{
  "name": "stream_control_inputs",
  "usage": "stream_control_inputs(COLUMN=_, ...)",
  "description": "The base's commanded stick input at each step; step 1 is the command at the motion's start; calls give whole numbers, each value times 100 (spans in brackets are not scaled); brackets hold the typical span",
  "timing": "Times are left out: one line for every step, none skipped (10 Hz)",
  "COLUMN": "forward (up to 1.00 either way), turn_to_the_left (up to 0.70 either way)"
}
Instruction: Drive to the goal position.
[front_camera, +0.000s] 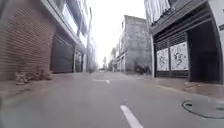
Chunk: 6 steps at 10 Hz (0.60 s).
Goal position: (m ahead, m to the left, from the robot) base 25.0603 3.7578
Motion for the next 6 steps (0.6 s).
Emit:
stream_control_inputs(forward=100, turn_to_the_left=0)
stream_control_inputs(forward=100, turn_to_the_left=0)
stream_control_inputs(forward=100, turn_to_the_left=0)
stream_control_inputs(forward=100, turn_to_the_left=0)
stream_control_inputs(forward=100, turn_to_the_left=0)
stream_control_inputs(forward=100, turn_to_the_left=0)
